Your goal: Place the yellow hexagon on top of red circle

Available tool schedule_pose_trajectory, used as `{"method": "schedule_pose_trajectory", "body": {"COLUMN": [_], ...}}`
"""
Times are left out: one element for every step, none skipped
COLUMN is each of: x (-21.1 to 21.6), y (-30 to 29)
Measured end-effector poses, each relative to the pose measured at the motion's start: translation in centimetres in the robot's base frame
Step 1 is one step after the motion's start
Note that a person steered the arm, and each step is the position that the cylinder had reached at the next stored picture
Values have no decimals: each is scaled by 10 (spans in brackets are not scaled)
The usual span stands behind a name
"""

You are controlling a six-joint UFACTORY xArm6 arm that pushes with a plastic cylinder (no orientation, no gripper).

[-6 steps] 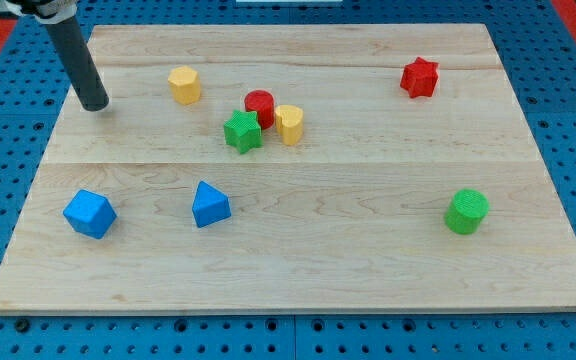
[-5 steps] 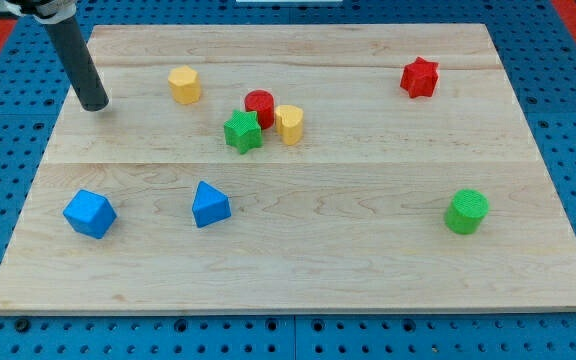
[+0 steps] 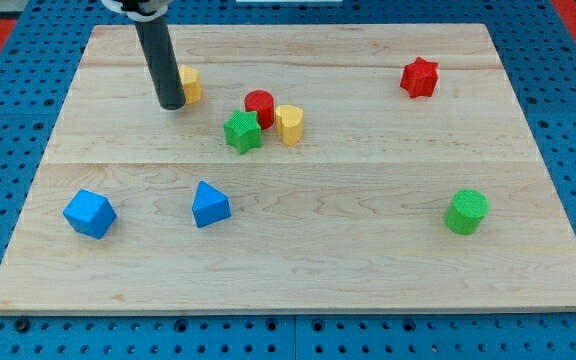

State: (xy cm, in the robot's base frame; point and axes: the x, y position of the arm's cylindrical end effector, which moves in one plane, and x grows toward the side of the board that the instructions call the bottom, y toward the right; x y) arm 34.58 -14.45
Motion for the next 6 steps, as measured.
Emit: {"method": "schedule_pose_trajectory", "body": {"x": [0,-25,-47,-46,-49,-81], "y": [-9,0,3,-28,-85,1]}}
